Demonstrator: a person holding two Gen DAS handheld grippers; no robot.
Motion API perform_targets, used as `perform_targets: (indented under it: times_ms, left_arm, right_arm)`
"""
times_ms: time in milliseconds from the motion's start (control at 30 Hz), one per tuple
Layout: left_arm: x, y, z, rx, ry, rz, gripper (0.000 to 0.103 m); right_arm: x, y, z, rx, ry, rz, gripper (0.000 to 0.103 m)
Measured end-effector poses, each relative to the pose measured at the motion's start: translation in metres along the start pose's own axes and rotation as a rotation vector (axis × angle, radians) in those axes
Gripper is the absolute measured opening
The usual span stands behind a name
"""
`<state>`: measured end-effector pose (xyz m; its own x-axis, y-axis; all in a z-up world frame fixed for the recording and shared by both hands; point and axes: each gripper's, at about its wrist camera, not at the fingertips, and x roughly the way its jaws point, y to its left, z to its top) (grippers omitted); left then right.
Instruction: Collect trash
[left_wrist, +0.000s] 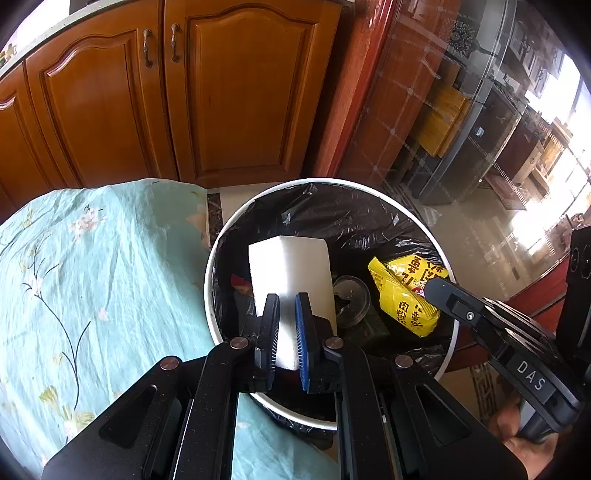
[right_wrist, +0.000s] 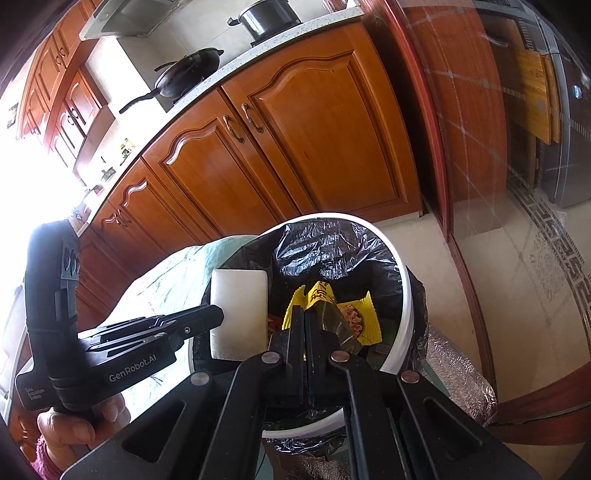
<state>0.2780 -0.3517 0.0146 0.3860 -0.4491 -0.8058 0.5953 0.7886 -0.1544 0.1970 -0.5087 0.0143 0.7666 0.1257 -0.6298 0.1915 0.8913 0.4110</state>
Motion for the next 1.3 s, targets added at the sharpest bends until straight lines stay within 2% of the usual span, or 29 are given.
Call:
perform_targets:
  times_ms: [300,367,500,600,667,733,800,867,933,1000,1167,1300]
  left_arm:
    - [0.003,0.000,0.001,0.000,0.013,-0.001,0.009]
    - [0.003,0.001,0.001,-0.004,0.022,-0.005,0.011]
    - [-0.003,0.000,-0.002,-0.004,0.020,-0.019,0.013]
    - [-0.013,0.001,-0.007,-0.011,0.000,-0.022,0.027]
    - [-0.021,0.003,-0.012,-0.018,-0.018,-0.016,0.034]
    - [-0.028,0.009,-0.019,-0.045,-0.028,-0.031,0.044]
    - [-0.037,0.015,-0.028,-0.070,-0.046,-0.035,0.050]
    - [-0.046,0.021,-0.039,-0.086,-0.066,-0.024,0.054]
    - [-0.055,0.028,-0.050,-0.108,-0.087,-0.020,0.057]
    - [-0.064,0.034,-0.061,-0.128,-0.110,-0.009,0.057]
    - [-0.093,0.047,-0.089,-0.163,-0.180,0.009,0.062]
    - [-0.117,0.057,-0.119,-0.183,-0.236,0.024,0.066]
  right_arm:
    - [0.000,0.000,0.000,0.006,0.002,-0.007,0.001]
    - [0.000,0.000,-0.001,0.008,0.008,0.000,0.006]
    - [-0.001,-0.004,0.000,0.028,0.009,0.008,0.010]
    - [-0.005,-0.005,-0.001,0.041,-0.001,0.013,0.013]
    - [-0.008,-0.004,-0.003,0.045,-0.005,0.018,0.020]
    - [-0.012,-0.002,-0.004,0.047,-0.015,0.026,0.041]
    - [-0.017,0.001,-0.007,0.047,-0.026,0.038,0.050]
    - [-0.020,0.004,-0.011,0.053,-0.029,0.051,0.054]
    - [-0.024,0.008,-0.018,0.053,-0.039,0.062,0.065]
    - [-0.028,0.014,-0.026,0.051,-0.052,0.062,0.070]
    - [-0.039,0.027,-0.045,0.054,-0.081,0.064,0.071]
    - [-0.053,0.040,-0.067,0.049,-0.135,0.043,0.081]
